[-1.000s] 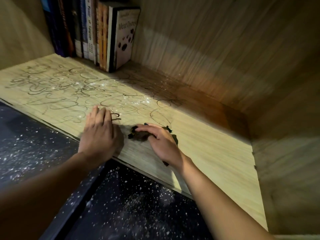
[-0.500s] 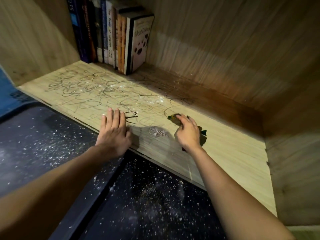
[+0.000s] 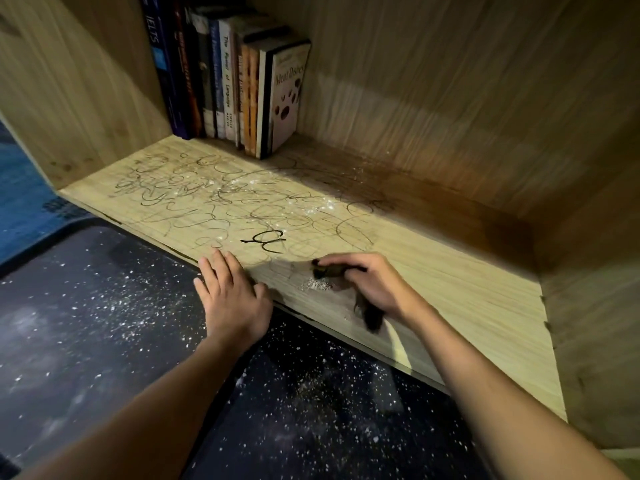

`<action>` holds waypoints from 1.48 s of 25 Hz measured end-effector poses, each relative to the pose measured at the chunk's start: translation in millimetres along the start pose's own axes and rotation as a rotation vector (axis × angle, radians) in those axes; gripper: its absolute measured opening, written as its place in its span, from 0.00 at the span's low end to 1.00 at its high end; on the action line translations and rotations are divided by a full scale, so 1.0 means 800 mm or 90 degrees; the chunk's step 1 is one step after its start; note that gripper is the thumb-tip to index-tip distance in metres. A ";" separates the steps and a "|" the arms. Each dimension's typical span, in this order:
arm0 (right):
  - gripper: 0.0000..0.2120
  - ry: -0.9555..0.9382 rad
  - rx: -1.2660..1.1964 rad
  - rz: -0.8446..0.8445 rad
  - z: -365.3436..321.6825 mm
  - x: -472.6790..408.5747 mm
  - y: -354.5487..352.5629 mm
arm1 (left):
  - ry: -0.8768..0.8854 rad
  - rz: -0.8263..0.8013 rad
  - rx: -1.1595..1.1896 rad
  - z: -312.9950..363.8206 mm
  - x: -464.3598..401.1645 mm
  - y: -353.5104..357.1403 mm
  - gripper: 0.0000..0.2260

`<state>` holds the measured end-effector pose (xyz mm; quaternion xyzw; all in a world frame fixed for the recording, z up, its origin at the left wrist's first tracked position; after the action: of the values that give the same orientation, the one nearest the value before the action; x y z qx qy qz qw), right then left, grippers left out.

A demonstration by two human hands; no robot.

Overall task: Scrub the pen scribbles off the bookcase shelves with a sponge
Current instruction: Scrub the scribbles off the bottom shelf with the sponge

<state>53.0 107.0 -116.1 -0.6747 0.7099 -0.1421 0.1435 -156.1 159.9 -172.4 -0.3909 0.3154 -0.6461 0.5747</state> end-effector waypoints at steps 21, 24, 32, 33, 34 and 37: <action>0.27 0.007 0.329 0.175 0.003 0.011 0.004 | 0.206 -0.153 -0.339 -0.033 0.000 -0.045 0.36; 0.28 0.106 0.501 0.184 0.033 0.032 0.016 | 0.199 -0.197 -0.329 -0.033 0.001 -0.051 0.38; 0.31 -0.061 0.405 0.026 -0.007 0.073 0.114 | 0.181 -0.215 -0.321 -0.027 0.004 -0.048 0.39; 0.32 -0.098 0.381 -0.042 -0.014 0.077 0.111 | 0.180 -0.219 -0.324 -0.026 0.005 -0.049 0.40; 0.31 -0.124 0.356 -0.095 -0.019 0.078 0.103 | 0.182 -0.222 -0.326 -0.025 0.006 -0.052 0.40; 0.27 -0.125 0.286 -0.032 -0.016 0.057 0.065 | 0.182 -0.225 -0.321 -0.025 0.008 -0.056 0.38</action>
<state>-1.5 64.4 -125.7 -0.6540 0.6261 -0.2338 0.3545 -195.8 158.7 -142.5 -0.4747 0.4701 -0.6858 0.2887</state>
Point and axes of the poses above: each hand's wrist, its own x-axis away from the middle knuckle, its own y-axis out of the palm, z = x × y, the point moved 1 cm from there along -x, towards the middle knuckle, and after that the axes turned 9 degrees about -y, right-handed, at the moved point
